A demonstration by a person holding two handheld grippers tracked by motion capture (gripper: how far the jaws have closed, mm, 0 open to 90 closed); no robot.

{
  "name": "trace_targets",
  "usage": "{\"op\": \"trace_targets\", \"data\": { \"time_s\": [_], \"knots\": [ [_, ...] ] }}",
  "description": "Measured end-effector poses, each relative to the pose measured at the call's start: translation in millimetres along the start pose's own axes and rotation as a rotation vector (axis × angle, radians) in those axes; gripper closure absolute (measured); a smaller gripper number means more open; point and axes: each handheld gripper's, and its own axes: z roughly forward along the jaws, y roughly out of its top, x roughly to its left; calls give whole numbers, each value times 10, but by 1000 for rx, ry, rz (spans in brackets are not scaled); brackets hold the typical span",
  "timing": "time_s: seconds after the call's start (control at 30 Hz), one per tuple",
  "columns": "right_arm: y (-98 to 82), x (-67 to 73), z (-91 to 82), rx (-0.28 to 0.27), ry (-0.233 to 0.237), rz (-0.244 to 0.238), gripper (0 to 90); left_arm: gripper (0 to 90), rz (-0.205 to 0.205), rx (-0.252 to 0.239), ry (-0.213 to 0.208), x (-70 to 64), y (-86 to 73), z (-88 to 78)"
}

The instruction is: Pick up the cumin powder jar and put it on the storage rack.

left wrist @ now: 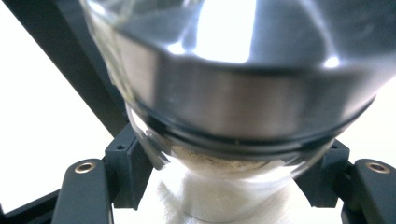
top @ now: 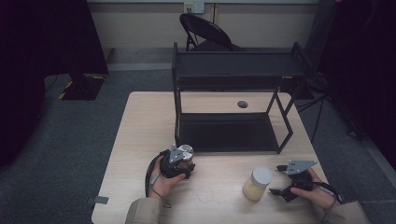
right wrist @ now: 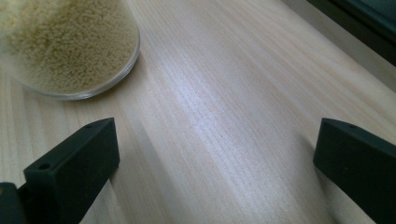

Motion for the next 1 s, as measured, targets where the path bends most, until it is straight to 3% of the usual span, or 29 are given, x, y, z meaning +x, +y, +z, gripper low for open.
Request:
{"op": "trace_targets", "data": {
  "time_s": [0.2, 0.7, 1.0],
  "knots": [
    [0, 0, 0, 0, 0, 0, 0, 309, 9, -2, -12, -8, 43, -33],
    [0, 0, 0, 0, 0, 0, 0, 309, 21, 28, -107, -26, 231, -46],
    [0, 0, 0, 0, 0, 0, 0, 310, 39, 26, -140, -40, 369, -51]
  ]
}}
